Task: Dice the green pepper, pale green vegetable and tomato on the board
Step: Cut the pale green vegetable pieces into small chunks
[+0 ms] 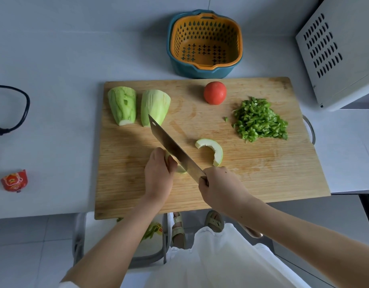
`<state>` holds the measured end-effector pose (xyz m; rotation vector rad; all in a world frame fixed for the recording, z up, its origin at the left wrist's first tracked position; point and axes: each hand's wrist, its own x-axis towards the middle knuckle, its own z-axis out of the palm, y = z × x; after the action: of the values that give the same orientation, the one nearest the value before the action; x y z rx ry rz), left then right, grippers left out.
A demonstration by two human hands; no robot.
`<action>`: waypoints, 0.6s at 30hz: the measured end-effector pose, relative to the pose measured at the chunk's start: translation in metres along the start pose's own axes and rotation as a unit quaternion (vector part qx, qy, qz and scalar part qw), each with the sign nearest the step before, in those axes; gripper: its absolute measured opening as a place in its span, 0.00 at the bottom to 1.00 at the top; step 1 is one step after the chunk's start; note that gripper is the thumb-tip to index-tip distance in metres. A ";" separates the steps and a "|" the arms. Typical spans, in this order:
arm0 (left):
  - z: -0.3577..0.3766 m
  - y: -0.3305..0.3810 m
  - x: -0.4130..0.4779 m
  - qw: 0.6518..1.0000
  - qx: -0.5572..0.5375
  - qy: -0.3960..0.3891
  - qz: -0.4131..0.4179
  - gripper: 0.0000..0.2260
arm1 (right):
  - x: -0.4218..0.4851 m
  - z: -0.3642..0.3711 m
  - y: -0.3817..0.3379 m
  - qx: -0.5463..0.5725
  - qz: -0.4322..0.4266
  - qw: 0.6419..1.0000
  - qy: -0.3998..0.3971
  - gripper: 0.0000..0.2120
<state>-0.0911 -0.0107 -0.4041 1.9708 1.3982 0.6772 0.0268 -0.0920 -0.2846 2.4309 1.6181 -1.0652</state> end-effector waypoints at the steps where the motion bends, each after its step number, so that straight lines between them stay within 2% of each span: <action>1: 0.000 0.000 0.000 1.000 0.000 -0.003 -0.006 0.05 | 0.000 -0.001 -0.001 -0.004 0.000 1.000 -0.004 0.17; 10: 0.000 -0.001 0.000 1.000 0.008 0.004 0.006 0.07 | 0.001 -0.002 -0.006 0.014 0.009 1.000 0.015 0.17; 16: 0.001 -0.001 0.000 1.000 0.008 0.008 -0.003 0.05 | 0.001 -0.005 -0.007 0.016 0.011 1.000 -0.005 0.18; 18: 0.000 0.001 -0.001 1.000 -0.005 0.013 0.002 0.09 | 0.001 -0.004 -0.007 0.013 0.009 1.000 -0.006 0.18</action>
<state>-0.0906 -0.0115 -0.4029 1.9650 1.4030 0.7122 0.0230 -0.0867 -0.2796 2.4460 1.5854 -1.1031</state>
